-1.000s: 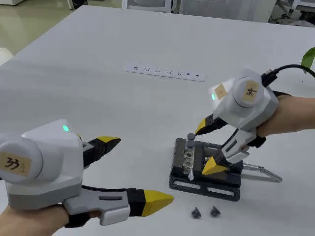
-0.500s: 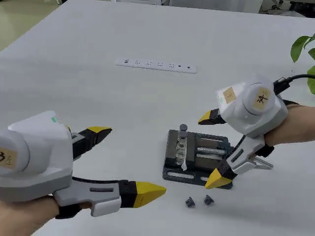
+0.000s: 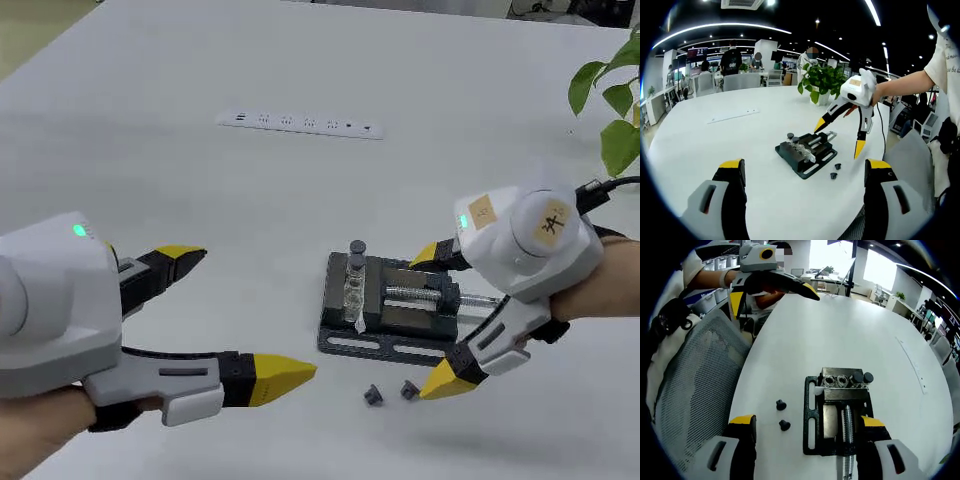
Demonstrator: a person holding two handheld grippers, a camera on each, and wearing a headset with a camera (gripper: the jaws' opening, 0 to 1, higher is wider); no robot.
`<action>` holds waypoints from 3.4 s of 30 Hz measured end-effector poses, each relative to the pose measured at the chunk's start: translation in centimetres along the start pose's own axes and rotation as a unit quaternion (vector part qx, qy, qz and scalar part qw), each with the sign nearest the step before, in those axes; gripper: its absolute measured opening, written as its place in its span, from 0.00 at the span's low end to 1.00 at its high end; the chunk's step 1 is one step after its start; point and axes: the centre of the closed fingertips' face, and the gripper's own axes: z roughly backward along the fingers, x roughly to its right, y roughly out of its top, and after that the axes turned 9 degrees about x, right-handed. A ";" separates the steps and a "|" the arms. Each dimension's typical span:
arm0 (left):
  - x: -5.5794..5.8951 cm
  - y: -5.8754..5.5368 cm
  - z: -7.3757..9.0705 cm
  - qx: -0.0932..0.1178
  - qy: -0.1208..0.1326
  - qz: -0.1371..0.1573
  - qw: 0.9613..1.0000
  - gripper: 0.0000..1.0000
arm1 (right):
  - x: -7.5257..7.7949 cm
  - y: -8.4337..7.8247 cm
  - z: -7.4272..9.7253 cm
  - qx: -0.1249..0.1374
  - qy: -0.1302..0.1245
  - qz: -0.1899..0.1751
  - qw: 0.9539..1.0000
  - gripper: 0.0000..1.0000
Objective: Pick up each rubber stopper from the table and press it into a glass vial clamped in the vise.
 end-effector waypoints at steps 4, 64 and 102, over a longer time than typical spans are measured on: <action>0.0 -0.1 0.1 0.001 -0.001 0.001 1.000 0.99 | -0.6 -0.7 0.3 0.000 -0.014 -0.018 1.000 0.82; 0.6 -1.1 1.0 0.002 -0.011 0.015 1.000 0.96 | -3.4 -3.6 -4.2 -0.008 -0.135 -0.069 0.988 0.06; 3.6 3.6 -2.7 0.017 -0.094 0.087 0.992 0.87 | -1.3 6.0 3.8 0.099 -0.184 0.044 0.977 0.05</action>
